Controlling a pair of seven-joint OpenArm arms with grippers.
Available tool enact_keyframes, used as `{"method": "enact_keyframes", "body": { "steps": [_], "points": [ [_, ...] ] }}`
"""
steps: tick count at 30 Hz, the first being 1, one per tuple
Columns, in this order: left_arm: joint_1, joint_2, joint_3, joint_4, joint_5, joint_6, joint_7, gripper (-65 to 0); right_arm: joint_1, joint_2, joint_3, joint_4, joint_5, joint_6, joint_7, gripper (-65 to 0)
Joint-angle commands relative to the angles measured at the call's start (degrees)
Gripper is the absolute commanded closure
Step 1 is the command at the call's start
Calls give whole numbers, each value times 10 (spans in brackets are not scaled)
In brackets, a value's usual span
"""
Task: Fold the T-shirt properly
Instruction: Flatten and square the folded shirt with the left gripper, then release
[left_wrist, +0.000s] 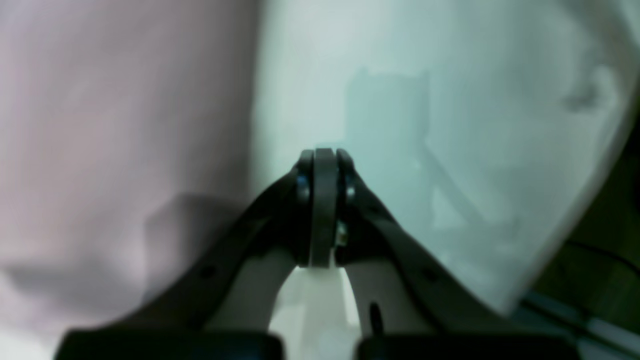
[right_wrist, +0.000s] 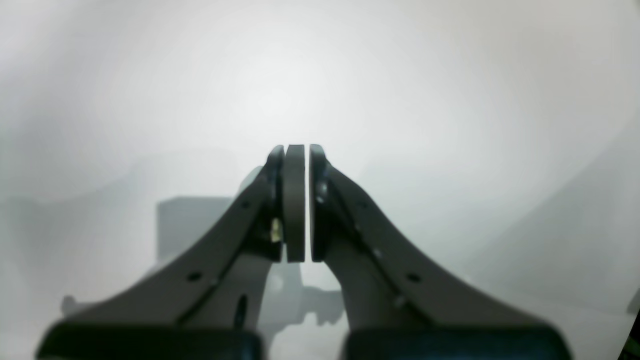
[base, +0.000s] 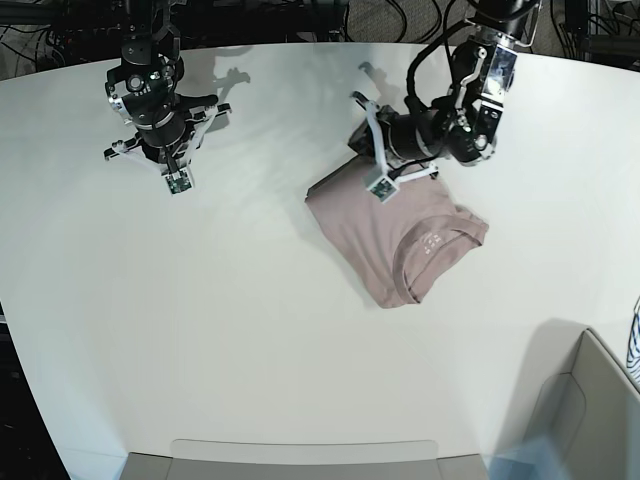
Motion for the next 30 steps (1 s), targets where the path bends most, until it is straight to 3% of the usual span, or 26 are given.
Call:
{"method": "enact_keyframes", "body": {
  "steps": [1,6,10,15,19,23,30],
  "points": [
    [-11,-1,-28,4,-10,-2,-18,0,2,4,1,9,-3,0,11,-8],
    [-11,-1,-168,-2,46,-2,-17,0,-2,14,1,8,-3,0,12,-9],
    [-5,-6,-223,44,55,-5,-14,0,-2,16,1,8,-3,0,12,-9],
    [24,-7,-228,148,54,-5,-8,0,1,15,0,8,-3,0,12,-9],
    [17,50,-224,164,56,-4,-30,0,2,12,-3,8,-3,0,12,-9],
    [-38,91,-198,122,56,-5,-35,0,-5,16,-15,9,-3,0,12,-9],
    [-89,103,-184,-24,56,-3,-80,0,-22,13,-16,10,-3,0,13,-9]
  ]
}}
